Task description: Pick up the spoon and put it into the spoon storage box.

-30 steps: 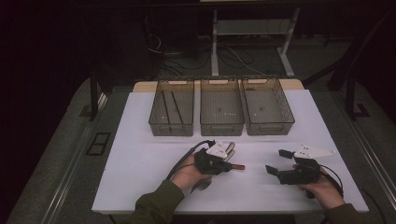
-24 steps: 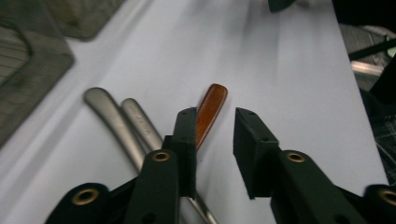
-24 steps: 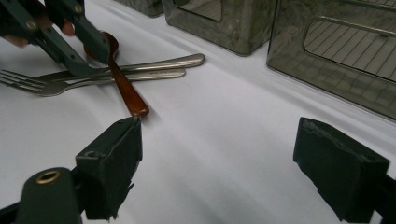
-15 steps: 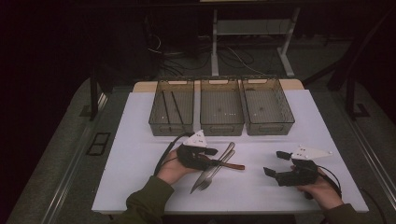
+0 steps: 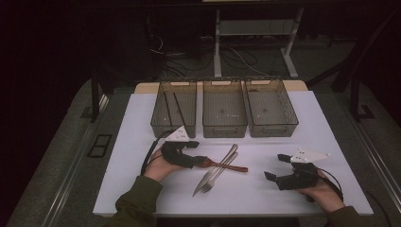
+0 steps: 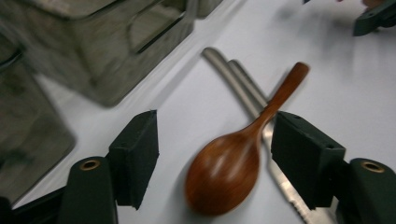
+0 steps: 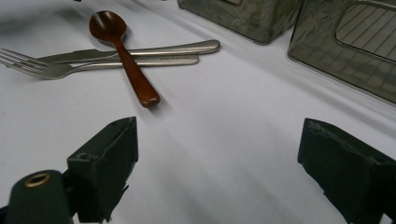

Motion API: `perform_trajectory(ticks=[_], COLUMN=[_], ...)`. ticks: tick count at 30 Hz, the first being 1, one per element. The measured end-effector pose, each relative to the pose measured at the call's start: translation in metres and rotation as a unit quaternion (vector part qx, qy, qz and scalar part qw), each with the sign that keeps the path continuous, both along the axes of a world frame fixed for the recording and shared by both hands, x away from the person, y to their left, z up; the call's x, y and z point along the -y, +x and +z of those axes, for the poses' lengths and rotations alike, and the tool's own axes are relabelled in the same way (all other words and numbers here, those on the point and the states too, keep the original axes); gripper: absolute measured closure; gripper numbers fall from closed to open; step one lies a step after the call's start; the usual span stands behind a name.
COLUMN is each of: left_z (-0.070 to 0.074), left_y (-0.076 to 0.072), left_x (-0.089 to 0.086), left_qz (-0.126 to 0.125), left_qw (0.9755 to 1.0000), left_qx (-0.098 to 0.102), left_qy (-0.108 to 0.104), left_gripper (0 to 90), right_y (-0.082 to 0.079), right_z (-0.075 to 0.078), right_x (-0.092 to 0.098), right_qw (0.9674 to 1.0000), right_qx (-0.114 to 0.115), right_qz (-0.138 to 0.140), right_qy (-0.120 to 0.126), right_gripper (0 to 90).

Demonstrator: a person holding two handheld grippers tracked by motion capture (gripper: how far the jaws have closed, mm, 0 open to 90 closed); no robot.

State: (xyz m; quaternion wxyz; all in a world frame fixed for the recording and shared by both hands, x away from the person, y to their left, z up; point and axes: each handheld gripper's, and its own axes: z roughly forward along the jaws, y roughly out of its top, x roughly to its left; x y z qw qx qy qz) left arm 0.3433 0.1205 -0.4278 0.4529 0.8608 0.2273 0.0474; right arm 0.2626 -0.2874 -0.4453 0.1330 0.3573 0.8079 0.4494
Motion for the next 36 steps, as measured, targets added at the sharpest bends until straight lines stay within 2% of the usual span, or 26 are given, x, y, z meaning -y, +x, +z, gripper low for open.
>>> perform_trajectory(ticks=[6,11,14,36], left_z=[-0.006,-0.012,-0.014,-0.021], left_y=[0.004,0.005,0.005,0.003], left_x=[-0.001,0.006,0.010,0.018], left_qz=[0.002,-0.014,-0.019,-0.041], left_qw=[0.9999,0.9994,0.9990,0.9969], left_qx=[-0.012,-0.017,-0.021,-0.024], left_qy=[0.003,0.027,0.034,0.063], left_gripper=[28.6,30.1,31.3,39.1], right_y=[0.000,0.000,0.000,0.000], right_z=[0.000,0.000,-0.001,0.000], right_x=[0.000,0.000,0.000,0.000], right_qw=[1.0000,1.0000,1.0000,1.0000], right_qx=[0.001,0.001,0.002,0.001], right_qz=[0.000,0.001,0.002,0.002], right_qy=[-0.004,-0.004,-0.006,-0.007], right_gripper=[11.6,11.6,11.6,11.6])
